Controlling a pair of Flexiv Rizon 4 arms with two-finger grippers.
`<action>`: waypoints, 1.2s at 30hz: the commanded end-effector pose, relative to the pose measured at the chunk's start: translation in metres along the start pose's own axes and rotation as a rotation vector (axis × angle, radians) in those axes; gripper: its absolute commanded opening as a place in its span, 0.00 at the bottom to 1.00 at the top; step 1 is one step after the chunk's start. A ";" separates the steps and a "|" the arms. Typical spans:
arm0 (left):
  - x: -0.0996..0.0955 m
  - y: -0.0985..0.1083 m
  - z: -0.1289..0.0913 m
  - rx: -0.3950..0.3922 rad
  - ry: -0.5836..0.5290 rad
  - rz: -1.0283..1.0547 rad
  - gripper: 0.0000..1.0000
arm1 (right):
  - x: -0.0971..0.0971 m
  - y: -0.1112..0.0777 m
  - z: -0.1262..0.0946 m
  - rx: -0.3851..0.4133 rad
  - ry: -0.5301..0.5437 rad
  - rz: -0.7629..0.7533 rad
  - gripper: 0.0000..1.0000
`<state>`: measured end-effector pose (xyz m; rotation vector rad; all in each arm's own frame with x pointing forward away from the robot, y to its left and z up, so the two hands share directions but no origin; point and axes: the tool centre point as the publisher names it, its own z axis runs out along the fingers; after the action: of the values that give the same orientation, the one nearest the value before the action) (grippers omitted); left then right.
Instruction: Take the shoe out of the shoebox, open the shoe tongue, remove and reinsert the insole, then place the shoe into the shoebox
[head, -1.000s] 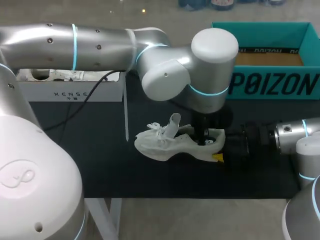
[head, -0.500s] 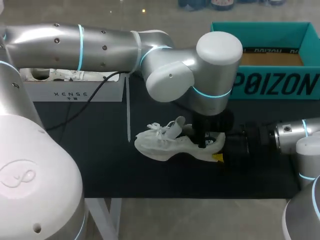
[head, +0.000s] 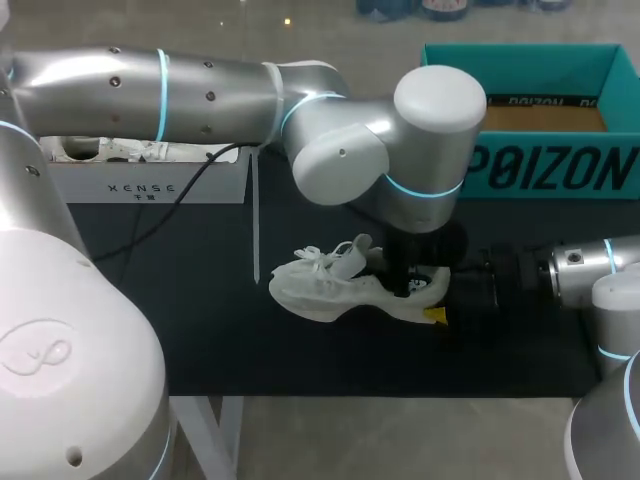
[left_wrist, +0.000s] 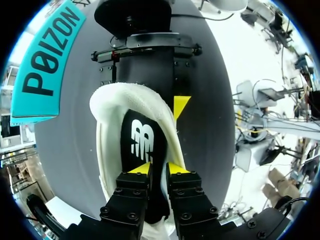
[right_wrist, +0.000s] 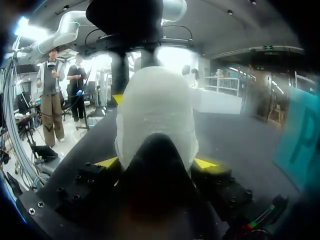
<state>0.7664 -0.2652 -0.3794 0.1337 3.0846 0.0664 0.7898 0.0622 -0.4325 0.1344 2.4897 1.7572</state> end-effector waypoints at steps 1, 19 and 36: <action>-0.001 -0.001 0.006 -0.007 0.007 0.006 0.20 | 0.000 -0.002 0.003 0.004 0.000 0.002 0.00; -0.002 -0.007 0.073 -0.010 0.012 0.072 0.00 | 0.000 -0.002 0.003 0.004 0.000 0.002 0.00; -0.011 0.002 0.048 -0.008 -0.153 0.034 0.00 | 0.000 -0.002 0.003 0.004 0.000 0.002 0.00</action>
<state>0.7784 -0.2637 -0.4111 0.1855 2.9557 0.0699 0.7901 0.0615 -0.4333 0.1346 2.4896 1.7563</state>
